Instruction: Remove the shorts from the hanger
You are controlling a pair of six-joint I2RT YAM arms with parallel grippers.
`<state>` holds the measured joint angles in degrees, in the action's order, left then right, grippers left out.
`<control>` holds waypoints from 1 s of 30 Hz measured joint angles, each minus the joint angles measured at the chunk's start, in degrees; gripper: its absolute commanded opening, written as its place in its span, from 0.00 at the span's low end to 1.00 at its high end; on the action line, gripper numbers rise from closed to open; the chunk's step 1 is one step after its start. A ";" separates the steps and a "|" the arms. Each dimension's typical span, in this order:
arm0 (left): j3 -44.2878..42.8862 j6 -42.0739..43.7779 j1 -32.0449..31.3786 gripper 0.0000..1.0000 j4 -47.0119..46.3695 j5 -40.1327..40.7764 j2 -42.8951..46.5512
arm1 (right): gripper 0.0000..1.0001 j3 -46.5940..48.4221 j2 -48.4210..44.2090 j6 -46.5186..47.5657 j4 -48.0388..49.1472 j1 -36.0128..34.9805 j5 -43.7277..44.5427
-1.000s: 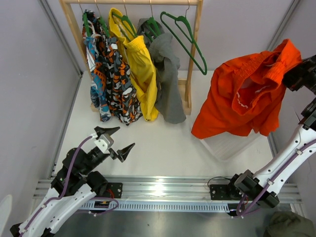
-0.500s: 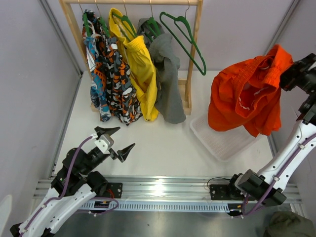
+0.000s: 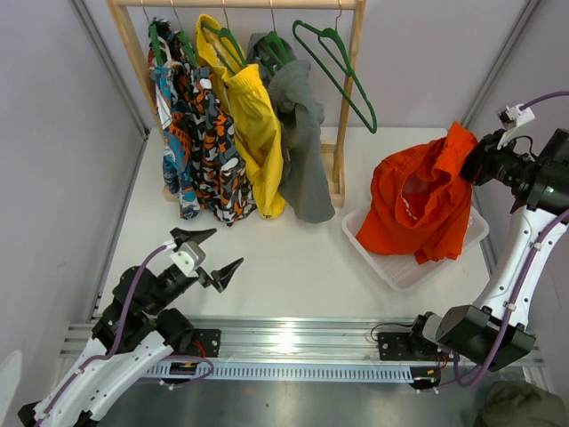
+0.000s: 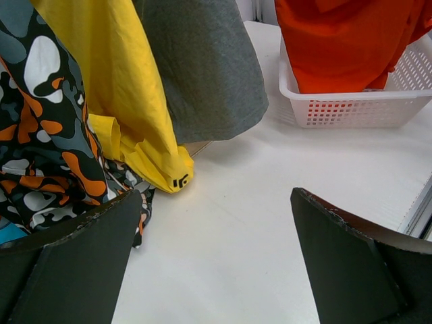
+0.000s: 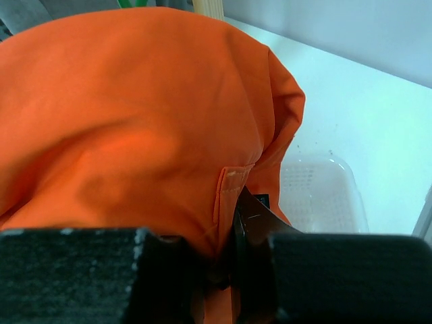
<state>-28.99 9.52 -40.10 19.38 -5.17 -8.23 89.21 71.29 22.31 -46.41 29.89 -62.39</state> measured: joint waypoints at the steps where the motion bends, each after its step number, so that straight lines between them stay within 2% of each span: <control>1: 0.00 0.00 0.00 0.99 0.00 0.00 -0.02 | 0.00 -0.20 0.00 0.59 -0.31 0.00 0.22; 24: 0.00 0.00 0.00 0.99 0.02 0.00 -0.09 | 0.00 -2.97 -1.22 5.64 -2.36 -0.07 1.75; 30: 0.02 0.00 0.00 0.99 0.00 0.00 -0.09 | 0.00 -6.43 -1.20 6.91 -2.10 -2.36 4.33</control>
<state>-28.97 9.52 -40.10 19.38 -5.17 -8.32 82.78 70.08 29.21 -48.51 27.53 -58.06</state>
